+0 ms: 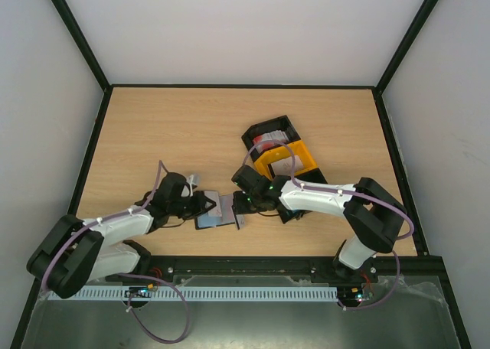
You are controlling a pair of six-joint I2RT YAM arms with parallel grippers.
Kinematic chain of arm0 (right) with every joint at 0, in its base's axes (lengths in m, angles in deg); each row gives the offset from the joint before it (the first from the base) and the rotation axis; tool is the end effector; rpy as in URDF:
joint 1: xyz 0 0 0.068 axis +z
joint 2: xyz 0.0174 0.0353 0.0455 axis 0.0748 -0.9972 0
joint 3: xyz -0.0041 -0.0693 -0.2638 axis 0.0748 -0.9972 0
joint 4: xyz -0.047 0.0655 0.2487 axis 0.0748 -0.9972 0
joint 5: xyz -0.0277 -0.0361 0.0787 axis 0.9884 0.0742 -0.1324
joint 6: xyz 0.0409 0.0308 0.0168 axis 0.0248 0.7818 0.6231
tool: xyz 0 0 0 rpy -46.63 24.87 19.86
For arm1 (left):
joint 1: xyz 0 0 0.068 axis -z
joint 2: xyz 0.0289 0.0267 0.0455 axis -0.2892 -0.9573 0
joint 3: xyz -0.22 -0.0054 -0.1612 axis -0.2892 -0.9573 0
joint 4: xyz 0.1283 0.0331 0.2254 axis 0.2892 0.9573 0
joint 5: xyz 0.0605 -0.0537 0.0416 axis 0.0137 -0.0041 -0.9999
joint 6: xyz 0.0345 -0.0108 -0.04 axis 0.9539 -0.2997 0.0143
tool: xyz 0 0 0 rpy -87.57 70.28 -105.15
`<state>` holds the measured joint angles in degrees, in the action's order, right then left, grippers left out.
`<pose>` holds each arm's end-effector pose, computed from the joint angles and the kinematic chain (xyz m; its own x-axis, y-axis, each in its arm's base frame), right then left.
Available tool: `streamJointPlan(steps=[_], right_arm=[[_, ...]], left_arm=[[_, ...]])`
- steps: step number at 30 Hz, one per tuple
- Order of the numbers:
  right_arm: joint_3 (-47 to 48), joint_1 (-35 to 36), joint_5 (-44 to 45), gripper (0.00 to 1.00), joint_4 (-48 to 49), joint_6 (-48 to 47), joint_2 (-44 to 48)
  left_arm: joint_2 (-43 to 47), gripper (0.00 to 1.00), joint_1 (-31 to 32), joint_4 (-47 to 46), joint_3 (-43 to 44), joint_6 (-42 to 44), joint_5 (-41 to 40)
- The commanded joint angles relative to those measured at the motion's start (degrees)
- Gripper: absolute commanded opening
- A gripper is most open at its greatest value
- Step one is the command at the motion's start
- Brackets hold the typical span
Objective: Put the credit cards into the card holder
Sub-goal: Insert the credit card into the card holder.
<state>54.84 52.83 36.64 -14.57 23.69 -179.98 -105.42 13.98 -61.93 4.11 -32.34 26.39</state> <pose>0.1637 0.2696 0.1772 -0.9573 -0.1873 -0.2200 -0.2791 0.7968 0.5359 0.1650 -0.1171 0.1367 -0.9295 -0.2639 -0.2575 0.0458 0.6104 -0.7907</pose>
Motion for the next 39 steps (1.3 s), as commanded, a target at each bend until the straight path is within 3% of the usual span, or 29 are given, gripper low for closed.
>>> streamJointPlan(steps=[1, 18, 39], right_arm=[[0.4, 0.3, 2.0, 0.02, -2.6, 0.0, -0.4], [0.2, 0.3, 2.1, 0.02, -2.3, 0.0, -0.8], [-0.3, 0.3, 1.8, 0.02, -1.4, 0.2, -0.6]], left_arm=[[-2.3, 0.03, 0.4, -4.1, 0.4, -1.3, -0.8], [-0.4, 0.03, 1.5, -3.5, -0.5, -2.3, -9.2], [-4.0, 0.03, 5.5, -7.8, -3.3, -2.6, -7.1]])
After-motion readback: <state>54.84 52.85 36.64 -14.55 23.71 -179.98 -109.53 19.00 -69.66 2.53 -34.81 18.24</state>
